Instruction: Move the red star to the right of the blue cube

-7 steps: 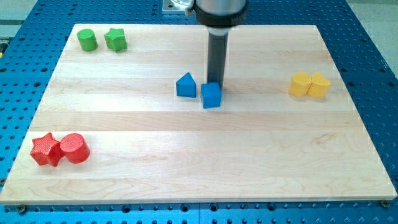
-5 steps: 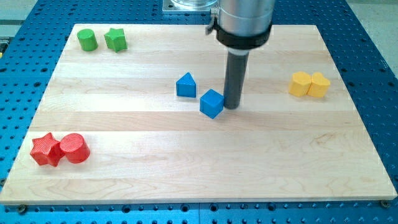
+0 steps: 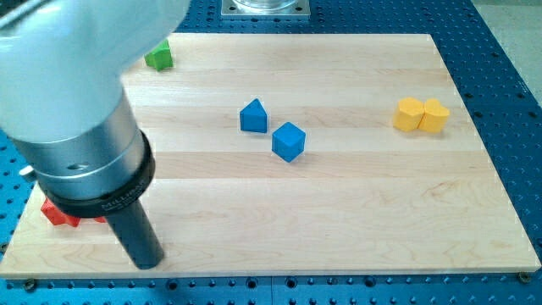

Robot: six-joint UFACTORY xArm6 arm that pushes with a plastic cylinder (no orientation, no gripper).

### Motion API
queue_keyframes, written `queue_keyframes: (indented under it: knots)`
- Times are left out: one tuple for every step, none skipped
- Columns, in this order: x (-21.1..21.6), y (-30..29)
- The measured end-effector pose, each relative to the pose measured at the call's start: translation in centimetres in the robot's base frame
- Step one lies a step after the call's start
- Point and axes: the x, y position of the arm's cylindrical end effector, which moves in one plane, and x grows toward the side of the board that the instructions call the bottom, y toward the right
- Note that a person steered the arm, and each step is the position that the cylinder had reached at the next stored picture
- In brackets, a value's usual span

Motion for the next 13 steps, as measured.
queue_keyframes:
  knots:
    - [-0.1, -6.6]
    - [-0.1, -12.1]
    - [-1.2, -14.1]
    - [-3.6, -14.1]
    - [-4.9, -14.5]
    - [-7.0, -11.2]
    - [-7.3, -5.1]
    - [-7.3, -7.6]
    - [-6.0, -8.5]
    - [-4.8, -8.5]
    - [-4.6, -4.5]
    - [-4.8, 3.5]
    - [-5.0, 9.9]
